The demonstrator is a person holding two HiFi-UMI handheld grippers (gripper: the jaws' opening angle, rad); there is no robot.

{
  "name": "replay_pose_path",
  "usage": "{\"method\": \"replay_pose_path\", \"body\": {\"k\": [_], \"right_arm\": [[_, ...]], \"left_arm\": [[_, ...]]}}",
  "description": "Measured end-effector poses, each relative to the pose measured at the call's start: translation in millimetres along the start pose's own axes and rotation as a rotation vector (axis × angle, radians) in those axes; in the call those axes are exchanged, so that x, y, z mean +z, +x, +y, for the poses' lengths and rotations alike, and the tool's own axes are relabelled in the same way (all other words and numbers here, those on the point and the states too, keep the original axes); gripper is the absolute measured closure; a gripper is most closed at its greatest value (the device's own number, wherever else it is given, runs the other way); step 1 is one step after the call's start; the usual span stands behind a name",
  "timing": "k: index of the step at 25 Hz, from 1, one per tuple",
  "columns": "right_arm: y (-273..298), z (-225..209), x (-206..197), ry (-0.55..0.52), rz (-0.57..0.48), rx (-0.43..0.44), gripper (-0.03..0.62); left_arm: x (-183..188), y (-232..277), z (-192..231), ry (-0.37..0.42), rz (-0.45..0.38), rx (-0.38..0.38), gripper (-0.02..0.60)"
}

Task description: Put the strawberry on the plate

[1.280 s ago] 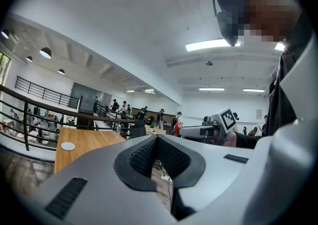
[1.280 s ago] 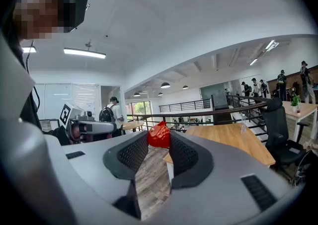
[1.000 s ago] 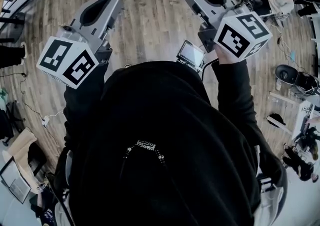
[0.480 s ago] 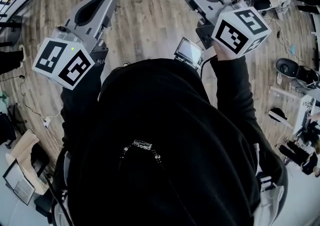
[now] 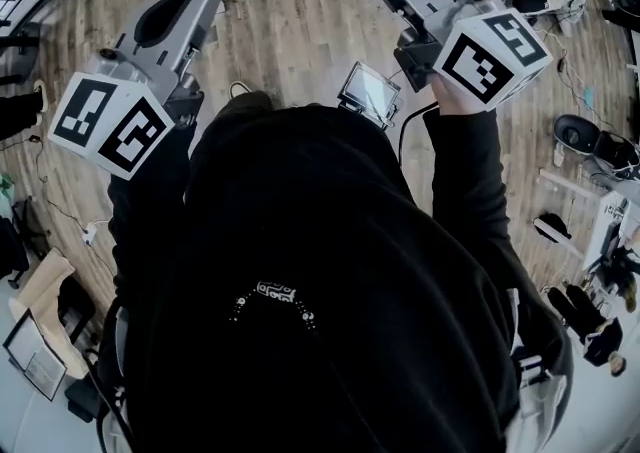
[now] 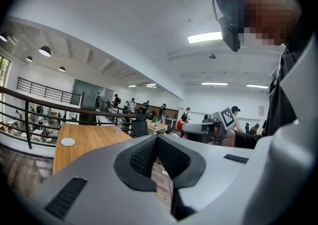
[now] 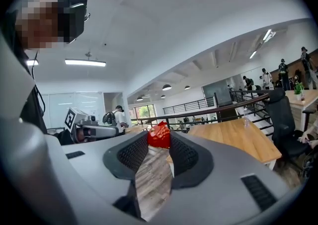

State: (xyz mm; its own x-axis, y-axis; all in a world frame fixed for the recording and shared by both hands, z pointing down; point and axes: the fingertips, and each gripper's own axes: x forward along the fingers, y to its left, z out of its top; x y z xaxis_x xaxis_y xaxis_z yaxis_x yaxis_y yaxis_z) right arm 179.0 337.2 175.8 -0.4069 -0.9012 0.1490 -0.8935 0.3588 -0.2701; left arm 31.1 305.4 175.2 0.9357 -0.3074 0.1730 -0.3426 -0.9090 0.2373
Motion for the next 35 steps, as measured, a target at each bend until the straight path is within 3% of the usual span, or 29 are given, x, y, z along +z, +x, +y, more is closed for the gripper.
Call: {"method": "replay_pose_path", "body": {"k": [13,21,35], "right_arm": [[28.7,-44.5,5.4,0.036,0.002,-0.083,0.45],[66.3,-46.7,23.2,0.002,0.012,-0.083,0.45],[166.4,-66.4,51.6,0.006,0.02,-0.118,0.45]], "left_arm": [[9.9,40.6,51.3,-0.004,0.02,-0.055,0.581],[21.8,57.2,82.6,0.001,0.021,-0.079,0.581],[55.1,81.7,183.8,0.007,0.041,-0.126,0.583]]}}
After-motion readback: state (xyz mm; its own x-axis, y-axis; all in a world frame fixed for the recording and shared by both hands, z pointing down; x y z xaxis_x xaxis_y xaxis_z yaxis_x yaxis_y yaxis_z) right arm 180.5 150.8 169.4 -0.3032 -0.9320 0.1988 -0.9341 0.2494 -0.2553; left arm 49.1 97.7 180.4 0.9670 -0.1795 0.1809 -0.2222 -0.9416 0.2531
